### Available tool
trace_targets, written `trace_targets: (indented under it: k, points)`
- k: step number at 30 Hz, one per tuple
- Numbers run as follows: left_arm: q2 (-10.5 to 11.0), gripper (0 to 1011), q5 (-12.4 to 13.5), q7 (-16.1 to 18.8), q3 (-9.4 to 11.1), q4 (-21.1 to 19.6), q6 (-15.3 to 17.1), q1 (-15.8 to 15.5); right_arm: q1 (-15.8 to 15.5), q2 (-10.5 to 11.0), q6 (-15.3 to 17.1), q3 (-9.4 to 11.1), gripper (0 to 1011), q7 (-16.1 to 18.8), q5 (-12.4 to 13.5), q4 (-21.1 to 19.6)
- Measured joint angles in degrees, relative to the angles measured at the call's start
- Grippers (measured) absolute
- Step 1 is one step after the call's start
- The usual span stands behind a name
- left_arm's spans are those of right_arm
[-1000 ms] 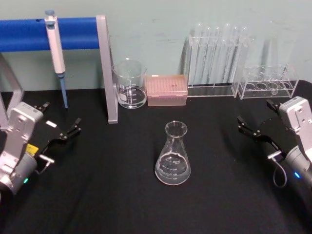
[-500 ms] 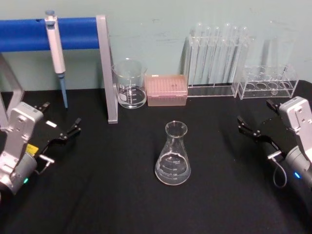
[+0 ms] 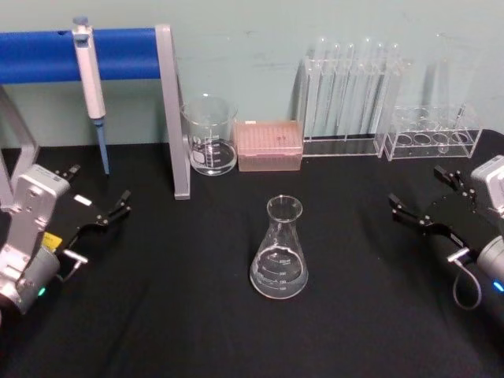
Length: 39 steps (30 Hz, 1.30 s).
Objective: Grasp the erlenmeyer flask with one hand, shake it three times, then place it back.
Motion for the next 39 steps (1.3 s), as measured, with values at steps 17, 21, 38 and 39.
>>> trace_targets:
  k: [17, 21, 38, 39]
  points:
    - [0.0, 1001, 0.0, 0.0, 0.0, 0.0, 0.0, 0.0, -5.92, 4.52, 2.42, 5.32, 1003, 12.57, 9.41, -9.18]
    - [0.0, 1001, 0.0, 0.0, 0.0, 0.0, 0.0, 0.0, -6.13, 4.85, 2.41, 5.48, 1003, 16.15, 10.59, -10.35]
    - [0.0, 1001, 0.0, 0.0, 0.0, 0.0, 0.0, 0.0, -2.57, 3.52, 4.07, 2.76, 1003, 27.83, 11.57, -8.69]
    - [0.0, 1001, 0.0, 0.0, 0.0, 0.0, 0.0, 0.0, -2.06, 3.2, 4.18, 2.4, 1003, 28.53, 11.57, -8.16]
